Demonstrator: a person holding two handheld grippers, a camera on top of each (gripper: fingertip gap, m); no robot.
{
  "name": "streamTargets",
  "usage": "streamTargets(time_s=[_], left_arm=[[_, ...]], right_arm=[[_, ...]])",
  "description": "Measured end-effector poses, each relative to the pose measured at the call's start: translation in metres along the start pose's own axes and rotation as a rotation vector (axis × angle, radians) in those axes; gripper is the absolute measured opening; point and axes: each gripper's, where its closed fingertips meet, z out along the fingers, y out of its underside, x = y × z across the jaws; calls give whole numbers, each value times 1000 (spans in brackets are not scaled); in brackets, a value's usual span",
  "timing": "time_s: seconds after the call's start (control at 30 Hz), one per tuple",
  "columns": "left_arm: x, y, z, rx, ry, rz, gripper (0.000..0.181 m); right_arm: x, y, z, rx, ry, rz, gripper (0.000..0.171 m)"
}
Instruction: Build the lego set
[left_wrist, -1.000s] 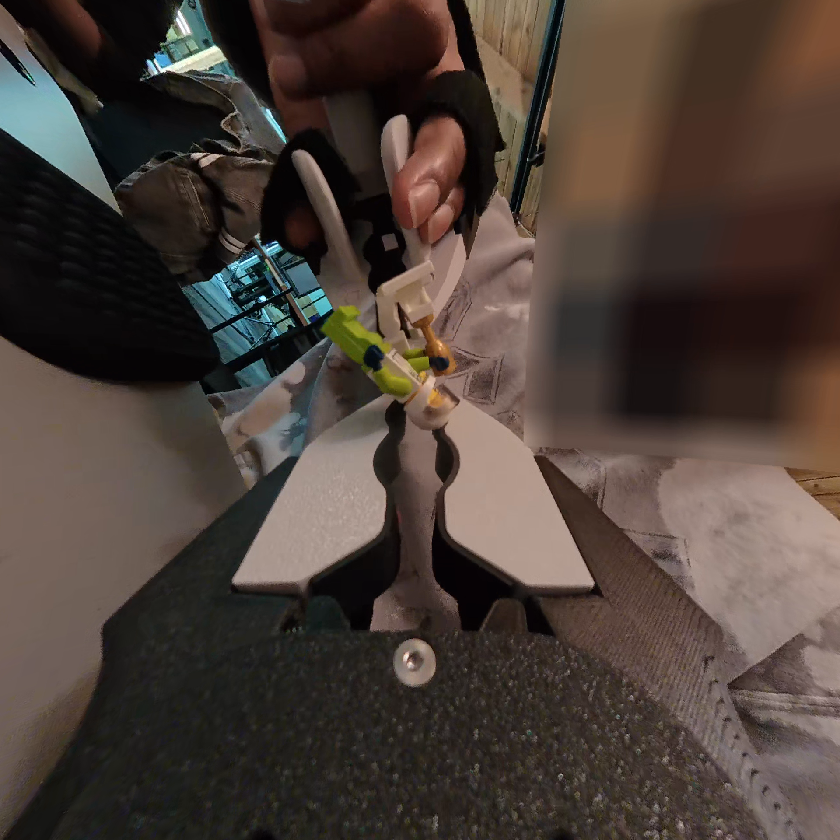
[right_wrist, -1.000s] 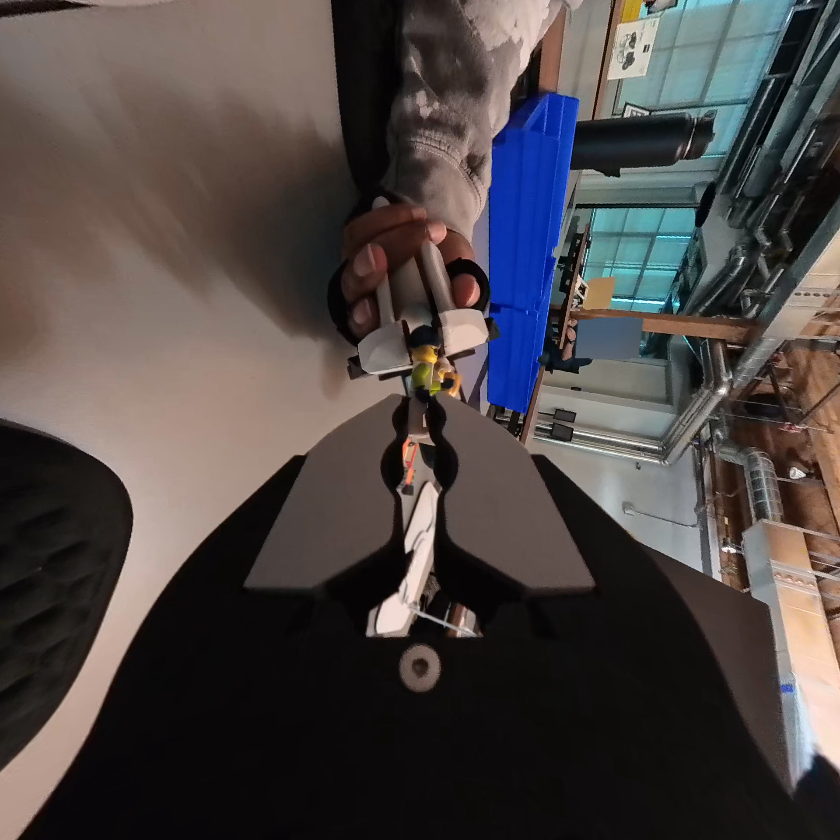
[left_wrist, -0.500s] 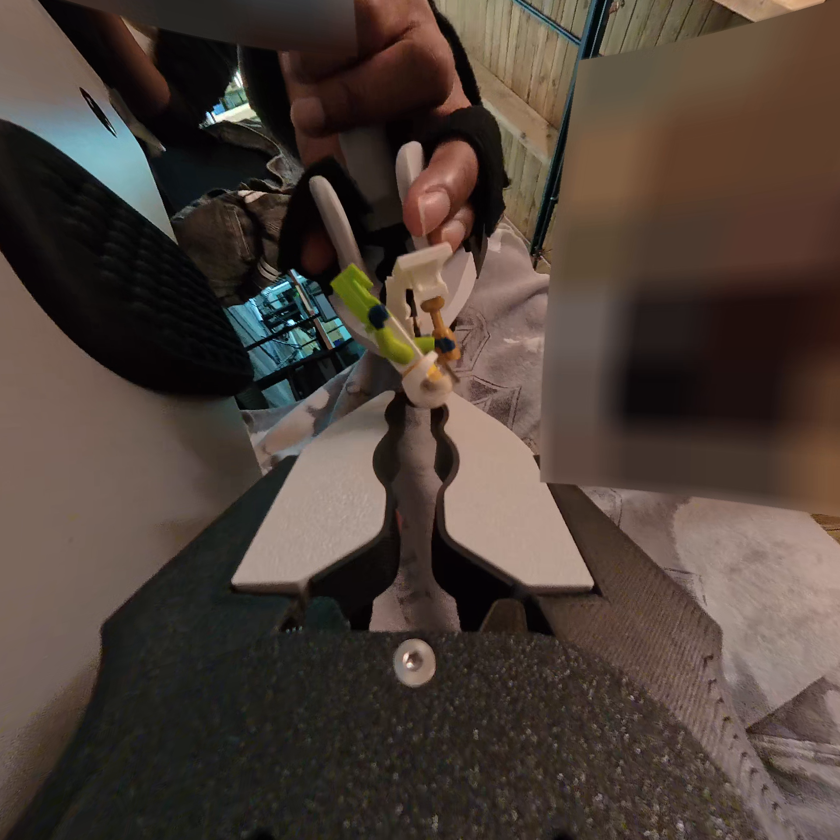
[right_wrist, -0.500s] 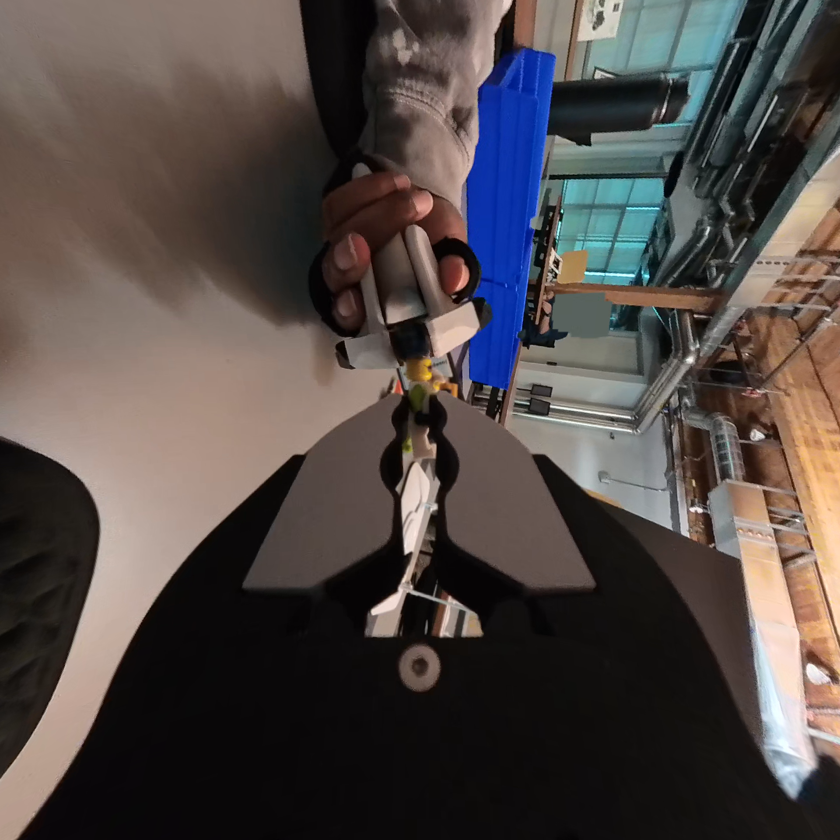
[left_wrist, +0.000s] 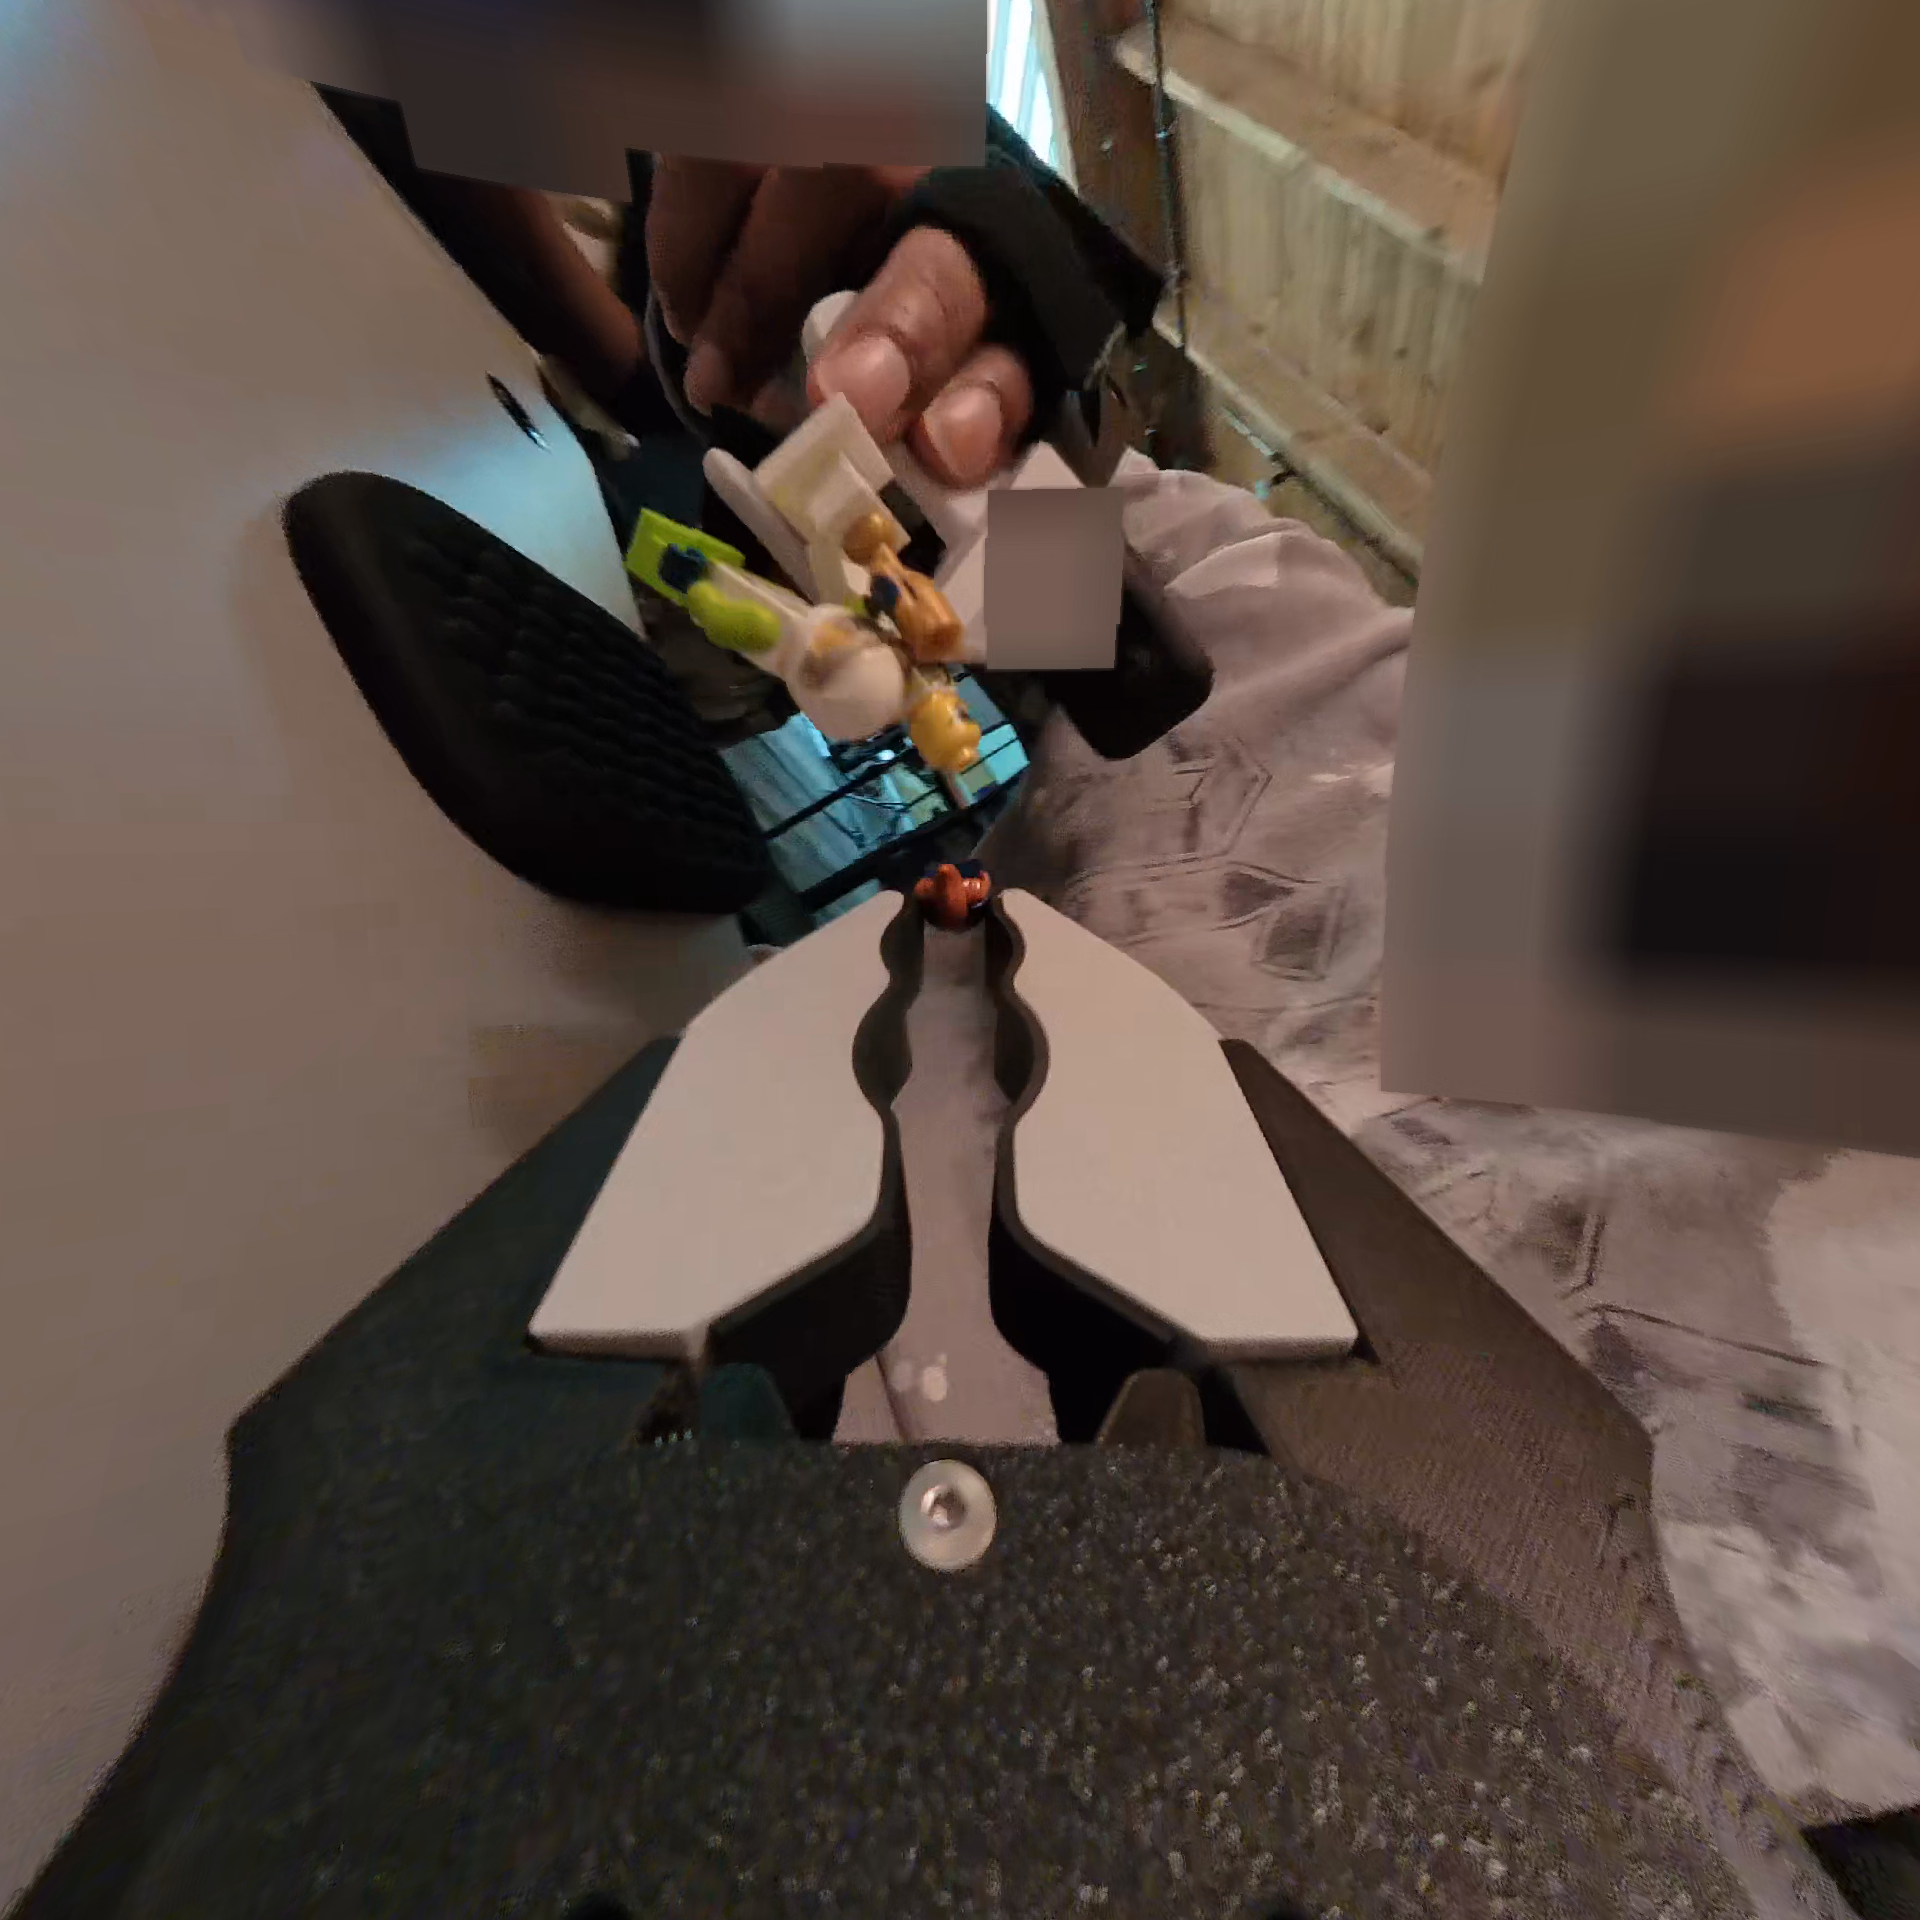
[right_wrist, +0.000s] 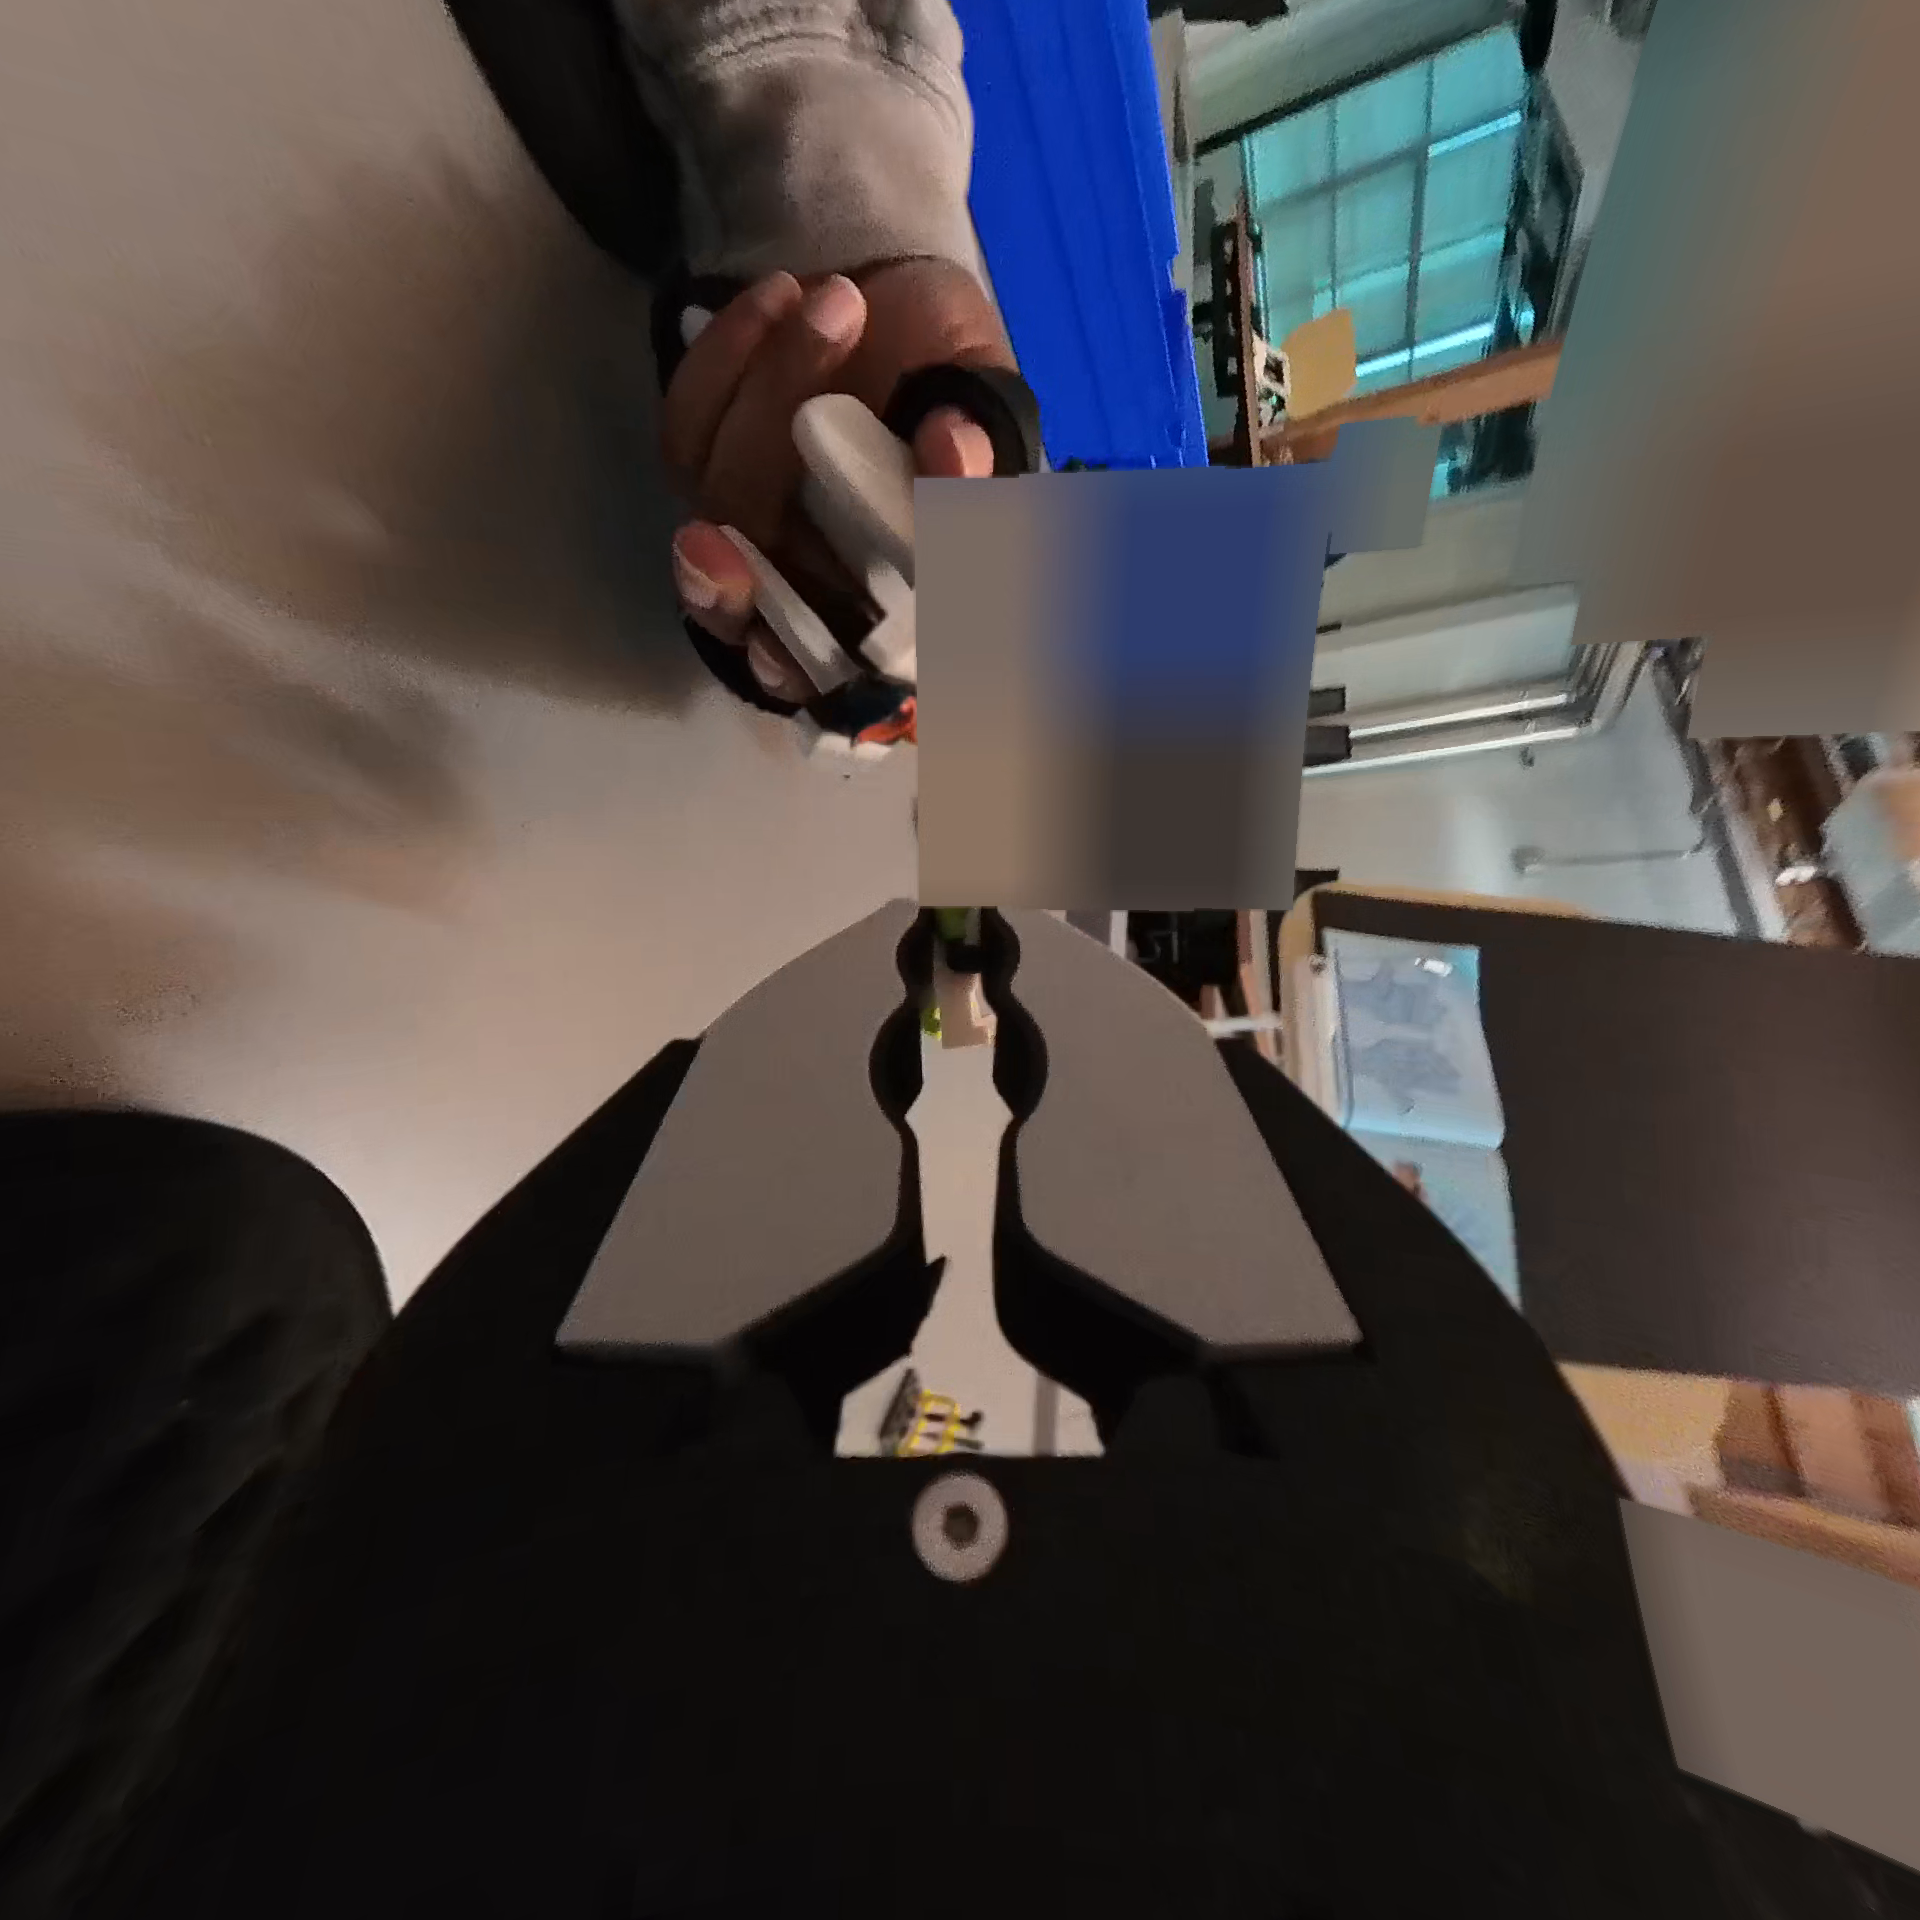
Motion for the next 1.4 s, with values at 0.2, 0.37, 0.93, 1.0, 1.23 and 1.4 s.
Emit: streamTargets(time_s=[0.2, 0.37, 0.93, 1.0, 1.23, 1.4], left_arm=[[-15, -7, -5, 37, -107, 24, 11], [-31, -8, -12, 30, -251, 73, 11], [-69, -49, -64, -324, -1221, 1030, 12], [-66, -57, -69, -417, -1346, 1223, 12], [-60, -64, -67, -672, -1544, 1722, 12], [-57, -64, -64, -772, -1555, 1850, 12]], right_arm=[[-13, 18, 6, -43, -35, 195, 8], [-29, 36, 13, -74, -60, 384, 8], [-45, 46, 29, -107, -349, 800, 8], [-40, 46, 29, -113, -392, 883, 8], [-26, 38, 33, -165, -535, 1138, 8], [-24, 33, 39, -139, -603, 1286, 8]])
